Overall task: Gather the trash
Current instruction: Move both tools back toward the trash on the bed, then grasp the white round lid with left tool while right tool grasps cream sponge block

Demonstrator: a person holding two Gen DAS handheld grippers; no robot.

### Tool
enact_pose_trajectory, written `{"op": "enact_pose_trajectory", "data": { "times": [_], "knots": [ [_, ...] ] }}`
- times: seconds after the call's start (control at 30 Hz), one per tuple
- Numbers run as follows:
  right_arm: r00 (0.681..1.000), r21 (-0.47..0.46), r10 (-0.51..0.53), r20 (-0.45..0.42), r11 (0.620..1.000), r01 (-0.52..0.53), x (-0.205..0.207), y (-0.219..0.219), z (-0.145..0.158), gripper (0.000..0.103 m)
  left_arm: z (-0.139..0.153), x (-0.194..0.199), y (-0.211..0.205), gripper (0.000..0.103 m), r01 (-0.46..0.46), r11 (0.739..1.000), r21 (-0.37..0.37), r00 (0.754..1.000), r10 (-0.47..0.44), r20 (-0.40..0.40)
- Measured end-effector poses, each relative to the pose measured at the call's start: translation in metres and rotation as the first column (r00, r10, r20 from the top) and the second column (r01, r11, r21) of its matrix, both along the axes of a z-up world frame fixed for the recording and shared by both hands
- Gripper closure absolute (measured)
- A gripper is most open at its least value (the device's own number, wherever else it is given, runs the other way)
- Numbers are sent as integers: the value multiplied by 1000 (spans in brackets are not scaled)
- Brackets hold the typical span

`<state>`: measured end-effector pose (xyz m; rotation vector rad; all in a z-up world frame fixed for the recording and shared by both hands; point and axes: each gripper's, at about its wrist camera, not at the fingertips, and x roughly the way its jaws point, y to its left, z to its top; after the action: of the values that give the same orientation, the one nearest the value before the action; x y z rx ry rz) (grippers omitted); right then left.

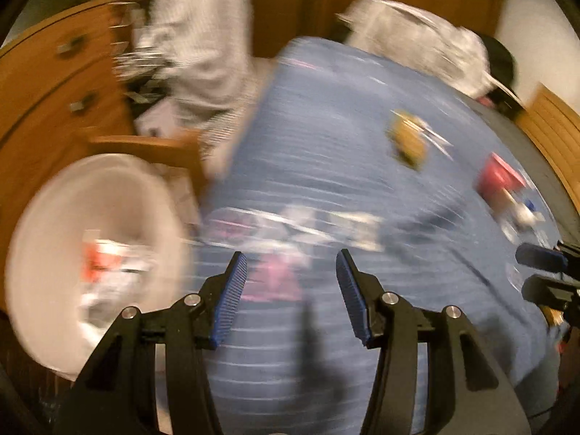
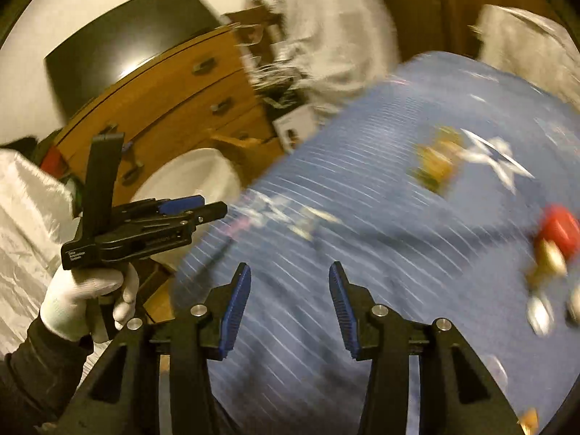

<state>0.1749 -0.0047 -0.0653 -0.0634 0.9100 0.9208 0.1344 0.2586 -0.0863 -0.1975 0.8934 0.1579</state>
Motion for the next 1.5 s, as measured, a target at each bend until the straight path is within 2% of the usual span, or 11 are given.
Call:
{"op": "enact_pose_trajectory", "data": {
  "times": [0.13, 0.27, 0.37, 0.47, 0.57, 0.83, 1.13, 1.27, 1.5],
  "knots": [
    [994, 8, -108, -5, 994, 108, -4, -95, -14, 51, -24, 22, -83, 53, 169, 985, -21, 985, -169, -32],
    [978, 43, -207, 8, 978, 206, -6, -171, -16, 47, -36, 42, -159, 53, 332, 942, -51, 942, -333, -30],
    [959, 52, -284, 3, 958, 283, -5, -226, -24, 44, -43, 59, -201, 53, 419, 905, -71, 906, -421, -31],
    [945, 50, -327, -14, 943, 328, -4, -255, -33, 44, -52, 82, -233, 53, 479, 874, -81, 874, -484, -47],
    [936, 58, -351, -25, 934, 352, 2, -272, -39, 44, -56, 101, -259, 53, 510, 856, -82, 856, -515, -52],
    [924, 61, -380, -38, 922, 382, 22, -291, -52, 39, -60, 153, -296, 53, 538, 837, -104, 836, -545, -60],
    [941, -4, -338, 1, 941, 338, 65, -290, -61, 38, -64, 173, -312, 53, 522, 848, -95, 848, -528, -54],
    [947, -56, -320, 22, 946, 320, 92, -285, -66, 37, -65, 178, -321, 51, 523, 850, -58, 848, -526, -60],
    [945, -23, -328, 1, 944, 328, 100, -291, -71, 32, -65, 184, -320, 48, 512, 858, -52, 856, -514, -53]
  ]
}}
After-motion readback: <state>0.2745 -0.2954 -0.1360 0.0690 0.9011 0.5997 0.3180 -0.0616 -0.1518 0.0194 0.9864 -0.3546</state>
